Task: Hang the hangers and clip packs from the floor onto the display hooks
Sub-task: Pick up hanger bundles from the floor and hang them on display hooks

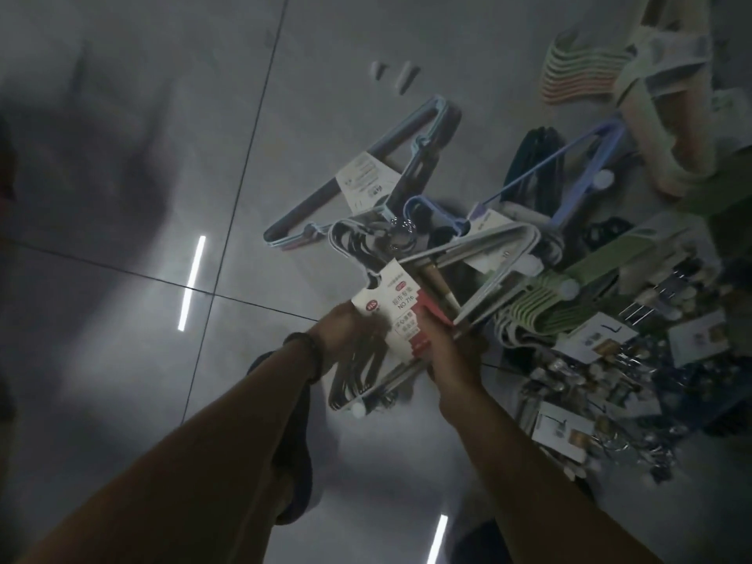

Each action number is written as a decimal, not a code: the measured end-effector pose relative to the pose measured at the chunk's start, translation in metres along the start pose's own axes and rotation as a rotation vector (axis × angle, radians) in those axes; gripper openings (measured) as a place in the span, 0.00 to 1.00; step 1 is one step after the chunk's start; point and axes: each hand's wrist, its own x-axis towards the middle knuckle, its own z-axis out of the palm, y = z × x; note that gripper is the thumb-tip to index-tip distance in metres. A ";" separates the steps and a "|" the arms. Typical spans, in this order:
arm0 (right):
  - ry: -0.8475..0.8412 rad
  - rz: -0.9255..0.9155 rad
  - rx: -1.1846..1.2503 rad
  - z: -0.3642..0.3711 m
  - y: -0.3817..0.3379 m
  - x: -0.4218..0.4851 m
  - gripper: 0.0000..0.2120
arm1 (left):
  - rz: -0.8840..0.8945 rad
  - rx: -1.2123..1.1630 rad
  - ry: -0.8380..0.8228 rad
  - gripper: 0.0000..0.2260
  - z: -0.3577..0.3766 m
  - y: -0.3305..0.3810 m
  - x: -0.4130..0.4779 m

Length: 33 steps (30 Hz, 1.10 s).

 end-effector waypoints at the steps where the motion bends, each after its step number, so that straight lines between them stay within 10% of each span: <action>1: -0.026 -0.002 0.032 0.001 0.001 0.001 0.54 | -0.042 -0.047 -0.015 0.17 -0.001 -0.001 0.003; 15: -0.098 -0.015 0.178 -0.020 -0.003 -0.043 0.31 | 0.019 -0.036 -0.221 0.16 0.009 0.001 -0.041; 25: -0.440 -0.027 -0.131 -0.051 -0.085 -0.164 0.33 | 0.191 0.114 0.135 0.30 -0.005 0.060 -0.198; 33: -0.046 -0.967 -0.740 -0.134 -0.284 -0.302 0.43 | 0.353 0.522 0.335 0.31 0.015 0.217 -0.351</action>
